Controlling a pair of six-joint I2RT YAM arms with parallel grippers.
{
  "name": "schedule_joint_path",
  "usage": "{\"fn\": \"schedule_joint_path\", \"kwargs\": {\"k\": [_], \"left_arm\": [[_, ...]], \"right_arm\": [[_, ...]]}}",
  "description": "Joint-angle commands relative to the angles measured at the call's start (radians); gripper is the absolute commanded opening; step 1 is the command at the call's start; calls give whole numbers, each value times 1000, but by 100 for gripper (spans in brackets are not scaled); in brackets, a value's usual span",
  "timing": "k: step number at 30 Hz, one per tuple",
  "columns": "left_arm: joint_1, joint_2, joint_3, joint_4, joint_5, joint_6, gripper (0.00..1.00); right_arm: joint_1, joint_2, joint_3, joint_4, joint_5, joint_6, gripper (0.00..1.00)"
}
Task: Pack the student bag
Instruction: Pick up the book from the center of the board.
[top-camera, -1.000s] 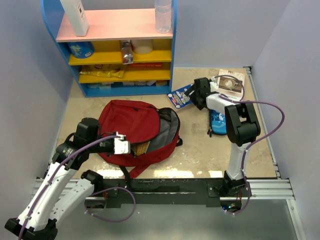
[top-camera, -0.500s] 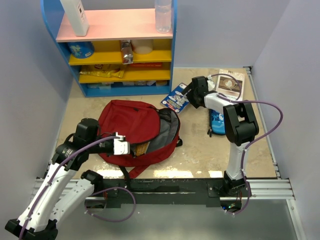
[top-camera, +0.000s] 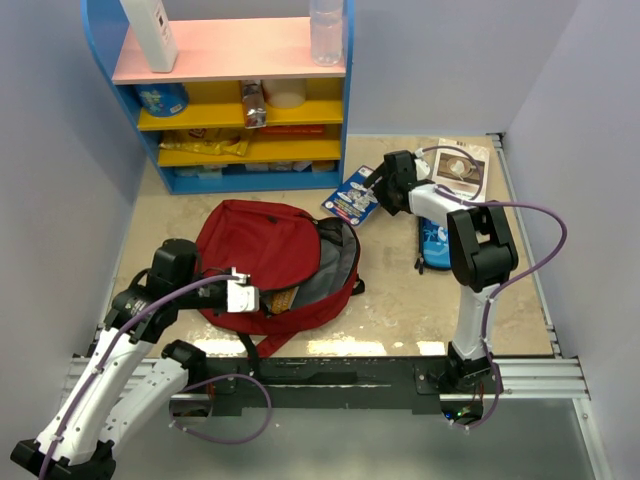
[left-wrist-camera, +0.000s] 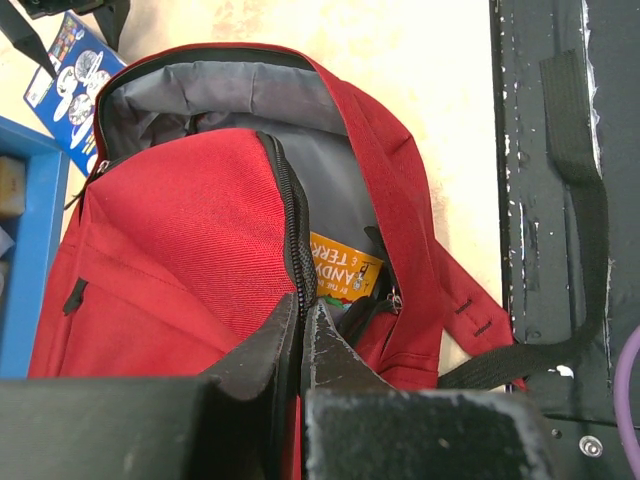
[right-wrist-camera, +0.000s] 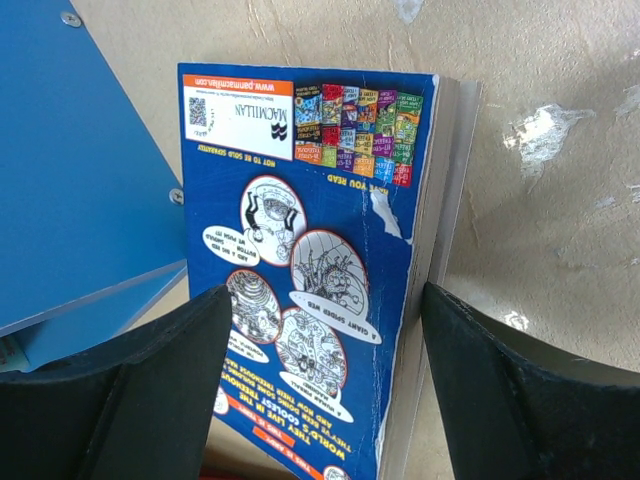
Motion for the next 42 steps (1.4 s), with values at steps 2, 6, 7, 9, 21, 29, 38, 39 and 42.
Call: {"fn": "schedule_joint_path", "kwargs": {"k": [2, 6, 7, 9, 21, 29, 38, 39, 42], "left_arm": [[7, -10, -10, 9, 57, 18, 0], [7, -11, -13, 12, 61, 15, 0], [7, -10, -15, 12, 61, 13, 0], [5, -11, -16, 16, 61, 13, 0], [7, -10, -16, 19, 61, 4, 0], [7, -13, -24, 27, 60, 0, 0], [7, -14, -22, 28, 64, -10, 0], [7, -13, -22, 28, 64, -10, 0], [7, -13, -19, 30, 66, -10, 0]], "right_arm": [[39, -90, 43, 133, -88, 42, 78], [42, -115, 51, 136, -84, 16, 77], [45, -123, 48, 142, -82, 10, 77], [47, -136, 33, 159, -79, -5, 77], [57, -25, -10, 219, -159, 27, 69], [54, -43, -12, 77, -140, -24, 70], [56, -55, -38, 87, -159, -44, 23], [57, -78, -36, 76, -159, -57, 19], [57, -128, -32, 44, -147, -83, 13]]}}
